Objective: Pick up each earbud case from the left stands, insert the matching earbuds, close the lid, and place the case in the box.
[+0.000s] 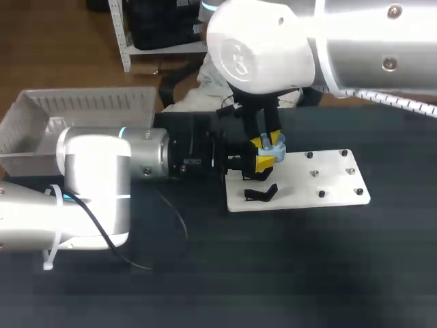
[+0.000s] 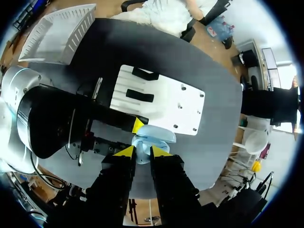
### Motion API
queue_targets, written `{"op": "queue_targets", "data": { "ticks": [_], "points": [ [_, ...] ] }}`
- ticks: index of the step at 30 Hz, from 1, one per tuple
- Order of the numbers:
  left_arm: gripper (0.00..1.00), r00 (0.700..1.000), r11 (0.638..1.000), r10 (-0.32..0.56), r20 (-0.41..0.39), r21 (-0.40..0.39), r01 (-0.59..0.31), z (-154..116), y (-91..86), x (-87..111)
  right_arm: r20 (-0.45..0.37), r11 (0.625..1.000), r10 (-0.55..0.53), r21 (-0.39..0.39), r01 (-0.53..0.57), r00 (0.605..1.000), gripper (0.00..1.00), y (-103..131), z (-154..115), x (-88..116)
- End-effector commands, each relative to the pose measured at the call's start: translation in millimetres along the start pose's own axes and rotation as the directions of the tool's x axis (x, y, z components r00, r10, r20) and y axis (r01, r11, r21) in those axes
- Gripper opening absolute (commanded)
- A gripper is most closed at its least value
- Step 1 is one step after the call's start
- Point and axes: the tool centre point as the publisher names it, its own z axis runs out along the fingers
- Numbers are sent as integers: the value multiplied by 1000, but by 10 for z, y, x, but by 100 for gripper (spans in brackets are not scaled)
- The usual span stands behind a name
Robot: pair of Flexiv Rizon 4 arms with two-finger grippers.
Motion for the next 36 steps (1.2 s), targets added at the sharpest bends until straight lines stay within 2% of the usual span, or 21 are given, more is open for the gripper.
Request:
{"op": "queue_targets", "data": {
  "ticks": [1, 17, 18, 19, 22, 26, 27, 29, 33, 35, 36],
  "points": [
    [0, 1000, 1000, -1, -1, 1, 1, 7, 7, -3, -4, 1000, 1, 1, -1, 1000, 0, 9, 13, -19],
    [0, 1000, 1000, -1, -1, 1, 1, 7, 7, -3, -28, 1000, 17, 11, -17, 999, 0, -13, 75, -25],
    [0, 1000, 1000, -1, -1, 1, 1, 7, 7, -3, -27, 1000, 19, 11, -19, 999, 2, -15, 75, -25],
    [0, 1000, 1000, -1, -1, 1, 1, 7, 7, -3, -27, 1000, 20, 10, -20, 999, 14, -17, 73, -24],
    [0, 1000, 1000, -1, -1, 1, 1, 7, 7, -3, -23, 1000, 20, 5, -20, 1000, 59, -22, 55, -13],
    [0, 1000, 1000, -1, -1, 1, 1, 7, 7, -3, -6, 1000, 12, -1, -12, 1000, 69, -9, 0, 34],
    [0, 1000, 1000, -1, -1, 1, 1, 7, 7, -3, -4, 1000, 10, -2, -10, 1000, 77, -8, -12, 45],
    [0, 1000, 1000, -1, -1, 1, 1, 7, 7, -3, 4, 1000, 11, -3, -11, 1000, 83, -11, -42, 76],
    [0, 1000, 1000, -1, -1, 1, 1, 7, 7, -3, 34, 999, 28, -19, -27, 999, 89, -53, -140, 116],
    [0, 1000, 1000, -1, -1, 1, 1, 7, 7, -3, 53, 996, 83, -43, -81, 995, 98, -134, -198, 94],
    [0, 1000, 1000, -1, -1, 1, 1, 7, 7, -3, 77, 989, 138, -67, -133, 987, 100, -182, -217, 77]
  ]
}}
